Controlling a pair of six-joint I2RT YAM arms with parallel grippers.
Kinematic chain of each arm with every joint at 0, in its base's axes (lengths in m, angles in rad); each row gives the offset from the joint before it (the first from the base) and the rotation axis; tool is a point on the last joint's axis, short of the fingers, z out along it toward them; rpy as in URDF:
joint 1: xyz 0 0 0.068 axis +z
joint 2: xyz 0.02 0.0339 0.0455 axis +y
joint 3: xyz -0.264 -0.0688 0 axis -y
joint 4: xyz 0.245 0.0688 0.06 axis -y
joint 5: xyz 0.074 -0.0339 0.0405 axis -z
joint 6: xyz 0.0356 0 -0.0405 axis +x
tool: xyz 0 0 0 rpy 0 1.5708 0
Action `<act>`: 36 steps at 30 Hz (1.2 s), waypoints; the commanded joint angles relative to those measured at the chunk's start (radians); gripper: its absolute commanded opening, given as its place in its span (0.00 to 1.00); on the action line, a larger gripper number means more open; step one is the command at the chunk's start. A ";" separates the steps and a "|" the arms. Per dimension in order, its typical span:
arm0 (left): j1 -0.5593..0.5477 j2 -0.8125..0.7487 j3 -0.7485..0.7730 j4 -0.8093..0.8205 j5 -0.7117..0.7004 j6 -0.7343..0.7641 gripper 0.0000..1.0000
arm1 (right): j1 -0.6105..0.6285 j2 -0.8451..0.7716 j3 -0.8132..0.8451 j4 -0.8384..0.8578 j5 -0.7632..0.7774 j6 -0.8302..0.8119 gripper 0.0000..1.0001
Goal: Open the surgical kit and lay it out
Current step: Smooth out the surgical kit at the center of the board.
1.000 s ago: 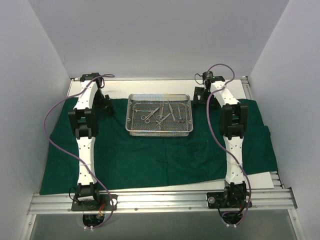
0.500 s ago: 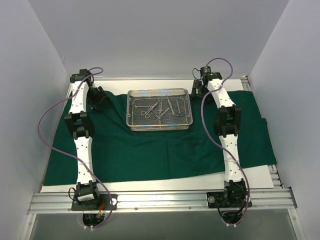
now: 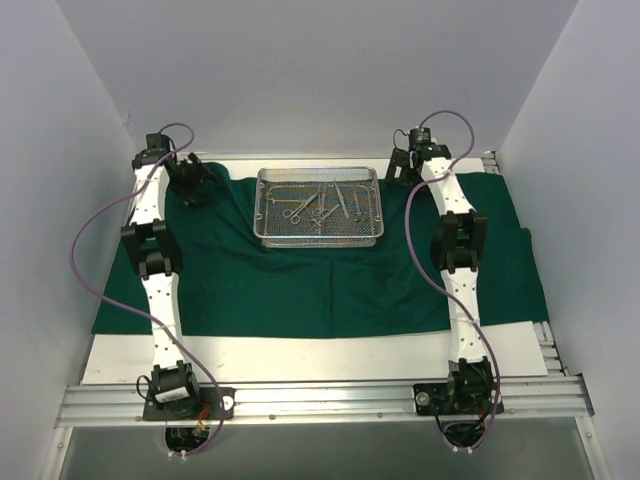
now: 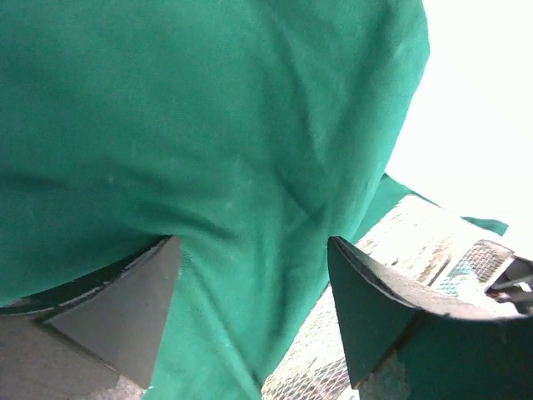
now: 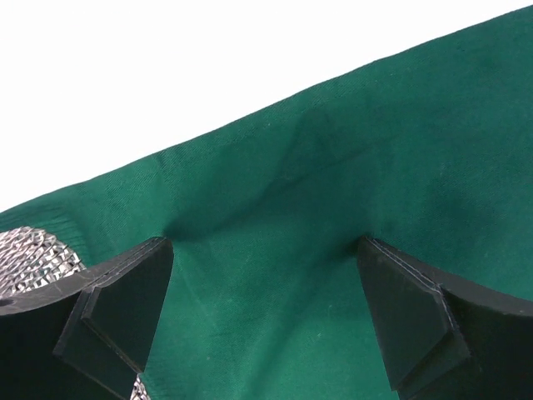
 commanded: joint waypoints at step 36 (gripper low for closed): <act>-0.112 -0.231 -0.285 -0.296 -0.653 0.263 0.91 | -0.006 -0.305 -0.421 -0.052 0.092 -0.085 1.00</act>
